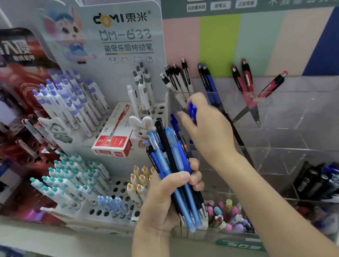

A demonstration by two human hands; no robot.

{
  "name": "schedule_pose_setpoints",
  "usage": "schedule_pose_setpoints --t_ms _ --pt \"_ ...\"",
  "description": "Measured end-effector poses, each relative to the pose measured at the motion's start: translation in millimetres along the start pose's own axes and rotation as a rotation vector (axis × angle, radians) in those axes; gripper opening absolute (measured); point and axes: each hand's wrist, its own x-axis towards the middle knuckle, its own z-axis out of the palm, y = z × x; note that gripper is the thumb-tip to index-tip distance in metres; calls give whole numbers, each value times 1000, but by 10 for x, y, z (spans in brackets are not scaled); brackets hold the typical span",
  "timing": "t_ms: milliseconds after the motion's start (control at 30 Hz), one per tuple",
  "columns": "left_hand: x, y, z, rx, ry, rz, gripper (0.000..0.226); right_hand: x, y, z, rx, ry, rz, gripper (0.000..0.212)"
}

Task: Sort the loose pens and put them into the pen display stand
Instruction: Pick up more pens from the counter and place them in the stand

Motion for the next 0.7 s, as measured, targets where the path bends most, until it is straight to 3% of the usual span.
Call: schedule_pose_setpoints --t_ms 133,233,400,533,700 --pt "15 -8 -2 -39 30 2 44 -4 3 7 -88 -159 71 24" --pt "20 15 4 -72 -6 -15 50 -10 7 -41 3 -221 134 35" --pt "39 50 38 -95 -66 -30 65 -53 39 -201 326 -152 180 34" --pt "50 26 57 -88 -40 -31 63 -129 82 -326 473 -64 204 15" --pt "88 -11 95 -96 -41 -47 58 -210 118 -430 571 -65 206 15"
